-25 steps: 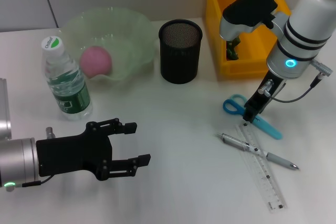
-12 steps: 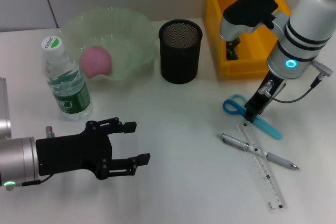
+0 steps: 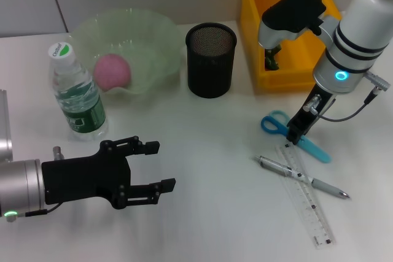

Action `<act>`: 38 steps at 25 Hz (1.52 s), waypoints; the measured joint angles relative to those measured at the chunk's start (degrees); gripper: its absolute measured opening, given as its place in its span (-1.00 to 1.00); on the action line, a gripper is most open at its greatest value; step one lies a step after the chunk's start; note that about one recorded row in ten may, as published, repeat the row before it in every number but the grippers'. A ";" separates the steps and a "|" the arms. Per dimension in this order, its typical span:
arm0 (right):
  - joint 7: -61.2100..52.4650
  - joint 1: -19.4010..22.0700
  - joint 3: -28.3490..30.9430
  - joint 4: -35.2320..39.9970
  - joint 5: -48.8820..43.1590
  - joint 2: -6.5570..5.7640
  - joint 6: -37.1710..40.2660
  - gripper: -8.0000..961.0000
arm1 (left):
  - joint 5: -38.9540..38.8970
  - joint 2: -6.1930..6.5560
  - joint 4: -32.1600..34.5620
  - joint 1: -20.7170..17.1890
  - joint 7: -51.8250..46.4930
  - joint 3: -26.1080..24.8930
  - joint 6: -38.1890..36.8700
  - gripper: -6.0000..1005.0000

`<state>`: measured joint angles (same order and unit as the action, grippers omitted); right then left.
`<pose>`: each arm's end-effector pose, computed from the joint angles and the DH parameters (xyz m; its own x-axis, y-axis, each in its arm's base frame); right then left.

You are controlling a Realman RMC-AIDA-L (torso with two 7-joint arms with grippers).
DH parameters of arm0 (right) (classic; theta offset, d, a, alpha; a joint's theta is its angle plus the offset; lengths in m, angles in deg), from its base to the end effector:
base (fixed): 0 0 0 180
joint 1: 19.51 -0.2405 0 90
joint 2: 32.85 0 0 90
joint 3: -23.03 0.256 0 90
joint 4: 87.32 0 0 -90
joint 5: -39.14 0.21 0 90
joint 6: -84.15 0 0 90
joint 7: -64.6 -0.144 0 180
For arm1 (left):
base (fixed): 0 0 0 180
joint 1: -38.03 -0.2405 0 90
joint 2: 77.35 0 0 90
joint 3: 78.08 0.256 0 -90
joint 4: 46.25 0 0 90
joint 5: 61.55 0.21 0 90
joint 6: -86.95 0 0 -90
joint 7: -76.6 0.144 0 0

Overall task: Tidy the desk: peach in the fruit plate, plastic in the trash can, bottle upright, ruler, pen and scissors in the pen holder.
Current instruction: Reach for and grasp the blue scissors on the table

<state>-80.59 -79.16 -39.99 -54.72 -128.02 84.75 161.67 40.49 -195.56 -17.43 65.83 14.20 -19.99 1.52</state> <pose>0.2104 0.4127 -0.0253 0.5340 -0.7596 0.3713 -0.5578 -0.6465 -0.5205 -0.2635 0.3001 -0.0466 0.8638 0.1852 0.4686 0.2648 -0.9581 -0.1094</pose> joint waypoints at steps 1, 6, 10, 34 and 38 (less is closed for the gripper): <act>0.00 0.00 0.02 0.00 0.00 0.00 0.00 -0.43 | 0.00 0.00 0.01 0.01 0.00 0.00 0.00 0.57; 0.00 0.00 -0.01 0.00 0.00 0.00 0.00 -0.43 | 0.00 0.00 0.01 0.04 0.00 0.00 -0.01 0.57; 0.00 0.00 -0.02 0.00 0.00 0.00 0.00 -0.43 | 0.00 0.00 0.01 0.06 0.00 0.00 0.01 0.57; 0.00 0.16 0.01 0.01 0.00 -0.12 0.36 -0.47 | 0.00 0.00 0.01 0.06 -0.09 0.00 0.04 0.57; 0.00 0.16 0.37 0.09 0.00 -0.41 0.45 -0.56 | -0.01 0.00 0.01 0.09 -0.09 0.00 0.00 0.57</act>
<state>-80.59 -79.00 -39.62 -54.63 -128.02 84.33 162.12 40.48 -195.56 -17.42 65.92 14.11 -19.99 1.52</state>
